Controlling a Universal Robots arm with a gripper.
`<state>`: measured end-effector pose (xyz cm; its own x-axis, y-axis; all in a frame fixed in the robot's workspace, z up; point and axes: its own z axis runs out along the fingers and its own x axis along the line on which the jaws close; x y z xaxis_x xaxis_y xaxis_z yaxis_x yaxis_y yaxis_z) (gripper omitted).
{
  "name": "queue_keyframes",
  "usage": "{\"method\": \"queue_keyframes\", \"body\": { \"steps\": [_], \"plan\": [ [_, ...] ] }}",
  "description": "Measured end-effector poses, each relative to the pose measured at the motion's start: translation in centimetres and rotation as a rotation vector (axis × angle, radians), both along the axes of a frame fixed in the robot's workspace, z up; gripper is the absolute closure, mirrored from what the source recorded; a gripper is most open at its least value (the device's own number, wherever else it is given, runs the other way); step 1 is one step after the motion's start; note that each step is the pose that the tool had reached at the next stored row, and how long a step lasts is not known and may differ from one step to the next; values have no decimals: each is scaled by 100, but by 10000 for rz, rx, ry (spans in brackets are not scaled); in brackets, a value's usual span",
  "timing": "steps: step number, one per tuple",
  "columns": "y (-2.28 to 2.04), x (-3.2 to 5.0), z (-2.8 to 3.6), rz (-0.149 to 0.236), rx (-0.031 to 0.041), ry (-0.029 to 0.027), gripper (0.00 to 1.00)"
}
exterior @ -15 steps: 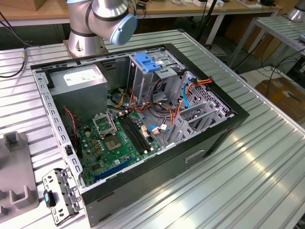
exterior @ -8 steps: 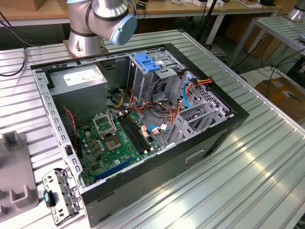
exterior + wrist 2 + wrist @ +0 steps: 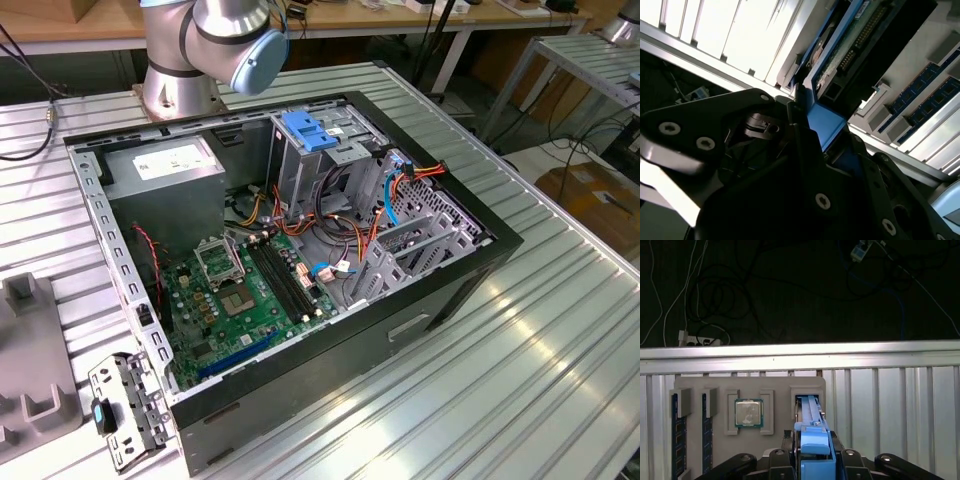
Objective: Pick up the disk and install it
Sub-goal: 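Pick up the disk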
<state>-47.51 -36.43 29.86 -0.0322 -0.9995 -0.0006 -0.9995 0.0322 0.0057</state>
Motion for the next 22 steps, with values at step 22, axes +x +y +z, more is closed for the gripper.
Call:
{"method": "queue_keyframes", "body": {
  "steps": [22],
  "plan": [
    [0,0,-48,-86,-4,-10,63]
  ]
}}
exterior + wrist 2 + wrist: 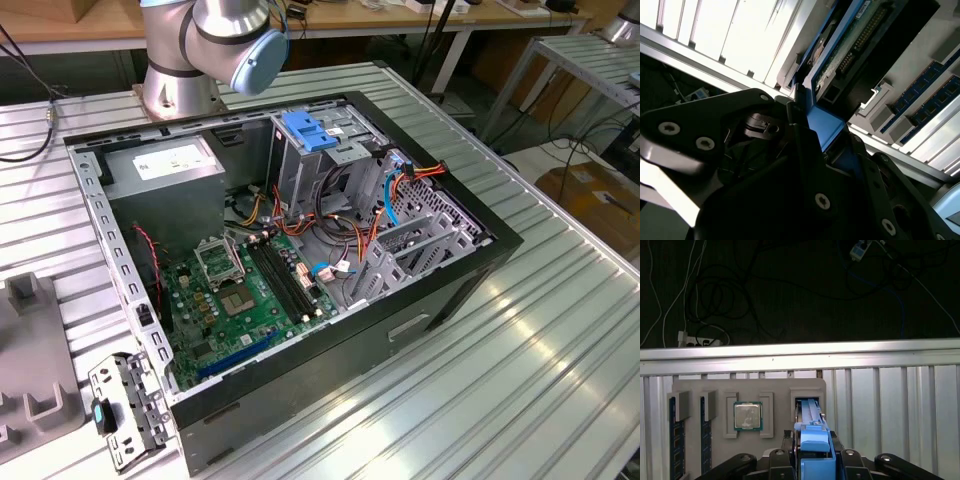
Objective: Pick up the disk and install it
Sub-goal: 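Pick up the disk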
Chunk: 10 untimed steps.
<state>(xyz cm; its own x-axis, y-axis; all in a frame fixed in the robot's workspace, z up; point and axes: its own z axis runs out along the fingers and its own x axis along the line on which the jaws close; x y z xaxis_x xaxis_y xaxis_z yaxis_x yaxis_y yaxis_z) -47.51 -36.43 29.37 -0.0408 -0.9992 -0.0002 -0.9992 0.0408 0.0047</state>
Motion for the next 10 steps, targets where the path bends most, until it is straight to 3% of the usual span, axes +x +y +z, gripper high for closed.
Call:
{"method": "queue_keyframes", "body": {
  "steps": [10],
  "plan": [
    [0,0,-3,0,1,-2,63]
  ]
}}
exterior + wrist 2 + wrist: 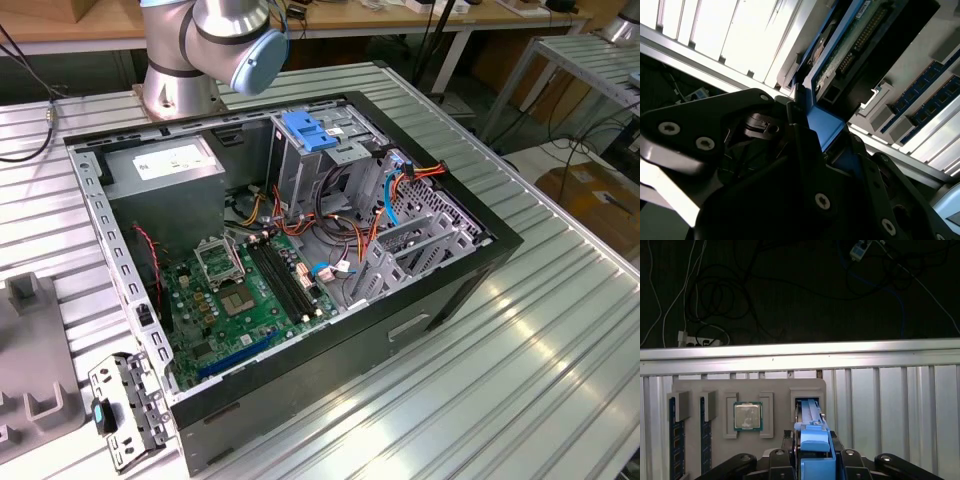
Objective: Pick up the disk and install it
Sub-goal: 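Pick up the disk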
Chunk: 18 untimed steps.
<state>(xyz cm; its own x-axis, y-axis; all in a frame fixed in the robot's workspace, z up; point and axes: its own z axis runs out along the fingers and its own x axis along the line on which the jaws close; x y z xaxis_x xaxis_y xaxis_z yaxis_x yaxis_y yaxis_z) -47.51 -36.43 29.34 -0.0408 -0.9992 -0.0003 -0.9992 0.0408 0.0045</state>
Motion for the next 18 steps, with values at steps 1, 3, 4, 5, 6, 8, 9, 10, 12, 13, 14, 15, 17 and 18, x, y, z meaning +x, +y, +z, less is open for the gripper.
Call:
{"method": "queue_keyframes", "body": {
  "steps": [1,3,4,5,6,8,9,10,12,13,14,15,17,18],
  "plan": [
    [0,0,0,0,0,0,63],
    [0,0,3,0,2,-4,63],
    [0,1,11,0,3,-6,63],
    [0,0,23,0,2,-6,63],
    [0,0,42,1,-5,0,63],
    [0,0,54,0,-10,-2,63],
    [0,0,61,1,-13,-2,63],
    [0,0,60,0,-12,-4,63],
    [0,0,63,0,-13,-7,63],
    [0,0,70,-1,-14,-5,63],
    [0,0,80,0,-14,-4,63],
    [0,0,91,0,-13,-8,63],
    [0,0,121,0,-14,-8,63],
    [0,0,135,0,-14,-8,63]
  ]
}}
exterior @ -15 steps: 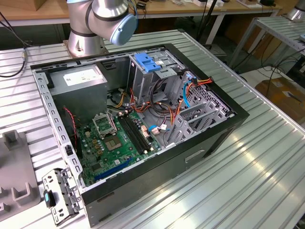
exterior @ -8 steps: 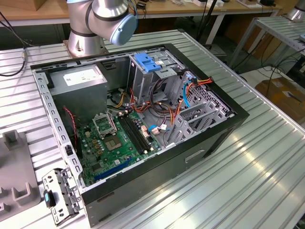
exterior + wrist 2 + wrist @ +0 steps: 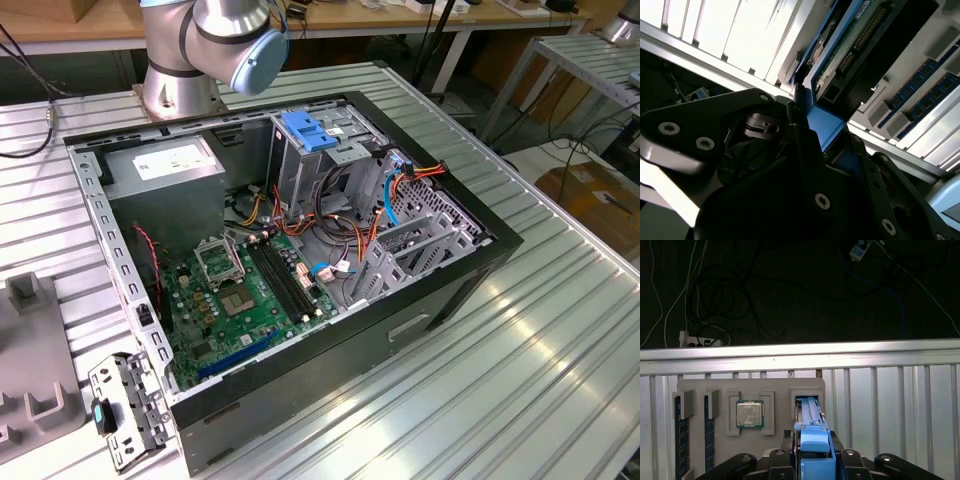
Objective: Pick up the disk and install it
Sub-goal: 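Pick up the disk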
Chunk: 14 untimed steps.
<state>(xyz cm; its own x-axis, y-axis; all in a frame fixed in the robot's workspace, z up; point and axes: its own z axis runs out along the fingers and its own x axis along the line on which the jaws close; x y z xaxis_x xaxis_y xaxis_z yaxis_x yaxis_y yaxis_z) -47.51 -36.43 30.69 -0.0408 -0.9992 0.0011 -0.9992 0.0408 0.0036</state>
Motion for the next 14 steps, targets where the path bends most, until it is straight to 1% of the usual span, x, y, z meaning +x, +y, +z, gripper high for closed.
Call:
{"method": "queue_keyframes", "body": {
  "steps": [3,12,13,14],
  "plan": [
    [0,0,39,0,0,-1,63],
    [0,0,201,0,-3,0,63],
    [0,0,232,0,-3,-1,63],
    [0,0,246,0,-3,-1,63]
  ]
}}
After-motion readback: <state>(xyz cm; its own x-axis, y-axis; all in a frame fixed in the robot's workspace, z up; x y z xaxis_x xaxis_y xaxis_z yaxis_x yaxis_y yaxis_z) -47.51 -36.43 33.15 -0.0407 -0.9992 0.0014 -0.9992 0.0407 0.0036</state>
